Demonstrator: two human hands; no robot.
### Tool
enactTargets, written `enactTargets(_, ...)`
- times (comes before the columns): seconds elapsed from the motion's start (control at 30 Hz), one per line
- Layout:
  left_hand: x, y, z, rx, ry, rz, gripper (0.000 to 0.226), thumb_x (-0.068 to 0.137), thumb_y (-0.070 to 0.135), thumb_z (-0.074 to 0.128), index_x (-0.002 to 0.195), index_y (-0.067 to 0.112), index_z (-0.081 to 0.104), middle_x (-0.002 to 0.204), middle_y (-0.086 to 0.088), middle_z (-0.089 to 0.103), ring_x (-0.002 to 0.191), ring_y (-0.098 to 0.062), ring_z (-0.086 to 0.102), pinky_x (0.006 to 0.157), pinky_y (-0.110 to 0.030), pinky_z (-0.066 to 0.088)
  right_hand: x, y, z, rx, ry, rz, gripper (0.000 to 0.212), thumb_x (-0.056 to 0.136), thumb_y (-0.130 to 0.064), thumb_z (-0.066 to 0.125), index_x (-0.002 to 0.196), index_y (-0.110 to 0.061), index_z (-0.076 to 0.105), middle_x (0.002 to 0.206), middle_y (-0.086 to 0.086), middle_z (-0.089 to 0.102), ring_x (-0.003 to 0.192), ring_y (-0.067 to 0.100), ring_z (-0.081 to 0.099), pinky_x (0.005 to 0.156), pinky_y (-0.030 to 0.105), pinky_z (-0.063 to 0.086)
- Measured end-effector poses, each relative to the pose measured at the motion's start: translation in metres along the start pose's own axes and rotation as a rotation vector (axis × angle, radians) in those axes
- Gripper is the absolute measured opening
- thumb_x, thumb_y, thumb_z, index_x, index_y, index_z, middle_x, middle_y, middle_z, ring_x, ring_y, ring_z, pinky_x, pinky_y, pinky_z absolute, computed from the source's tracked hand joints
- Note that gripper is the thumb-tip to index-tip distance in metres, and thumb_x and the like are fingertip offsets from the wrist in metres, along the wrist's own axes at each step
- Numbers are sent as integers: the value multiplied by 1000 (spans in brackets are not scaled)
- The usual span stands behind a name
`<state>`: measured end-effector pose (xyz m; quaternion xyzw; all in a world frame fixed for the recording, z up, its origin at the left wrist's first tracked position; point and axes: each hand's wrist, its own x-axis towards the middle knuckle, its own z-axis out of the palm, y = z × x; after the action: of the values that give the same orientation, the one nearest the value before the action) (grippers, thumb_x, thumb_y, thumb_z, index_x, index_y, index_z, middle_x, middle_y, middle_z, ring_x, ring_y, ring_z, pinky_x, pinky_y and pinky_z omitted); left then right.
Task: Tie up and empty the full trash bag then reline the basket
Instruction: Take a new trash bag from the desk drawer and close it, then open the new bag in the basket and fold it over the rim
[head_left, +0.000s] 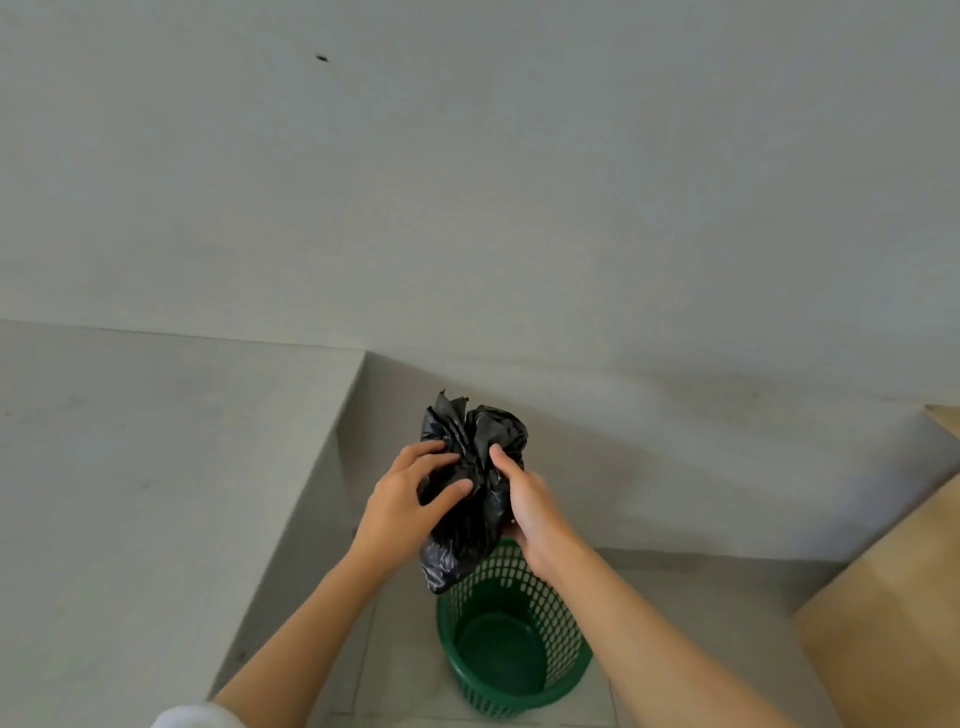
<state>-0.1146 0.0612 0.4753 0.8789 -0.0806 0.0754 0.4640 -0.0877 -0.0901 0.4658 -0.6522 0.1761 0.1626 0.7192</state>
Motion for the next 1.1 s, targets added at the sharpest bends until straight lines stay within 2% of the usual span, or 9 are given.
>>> enactTargets(0.17,6,-22,76,23,-42,-53,48,84,45,62,128,29,55,138,19,39,117,1,39,93,-19,32,40,39,-58,-2,-7,31,56,85,-54,57,131,-22,53,125,2,61,113,24,58,100,47,45)
enactTargets(0.4,1,-132,194,42,-60,-87,61,79,46,68,135,31,46,142,20,33,125,0,36,98,-20,31,135,162,-98,59,3,-5,46,89,-46,55,130,-24,52,126,-2,58,114,21,54,98,42,46)
enactTargets(0.53,-13,-209,262,85,-77,-52,74,75,42,73,139,36,36,147,21,24,130,-1,32,100,-20,28,191,256,-117,112,29,-34,64,80,-55,62,137,-30,46,139,-4,51,127,21,47,107,50,37)
enactTargets(0.67,-32,-279,324,118,-62,-116,94,72,42,76,145,44,16,157,9,9,141,-12,18,111,-35,27,225,327,-143,90,11,-42,78,76,-57,65,143,-28,36,146,-7,40,135,21,37,113,47,28)
enactTargets(0.73,-38,-306,349,88,-51,-106,99,71,42,77,145,43,10,155,9,19,140,-8,21,113,-35,28,237,352,-154,91,-9,-55,90,66,-65,68,142,-29,37,145,-7,42,134,21,40,112,48,30)
enactTargets(0.77,-40,-316,360,67,-57,-100,100,72,40,76,146,41,9,151,13,25,136,-3,27,111,-28,30,245,363,-160,85,-12,-51,92,62,-68,69,141,-29,39,142,-7,46,131,20,43,110,48,34)
enactTargets(0.87,-44,-335,385,30,-84,-133,94,78,37,73,147,38,9,139,15,45,120,2,47,95,-14,39,255,386,-171,55,-46,-62,49,85,-48,60,130,-30,51,124,-9,60,118,17,54,105,45,41)
enactTargets(1.0,-45,-348,396,211,-20,-109,73,83,33,68,144,33,27,130,7,55,113,-8,57,90,-19,46,265,399,-175,27,-95,-102,36,92,-40,55,128,-33,54,124,-9,61,114,14,56,100,38,45)
enactTargets(1.1,-43,-354,394,186,130,-87,52,88,24,63,137,25,44,126,5,59,111,-10,57,92,-23,48,272,402,-171,-7,-47,-150,43,93,-39,53,135,-29,48,130,-8,57,119,14,53,101,37,44)
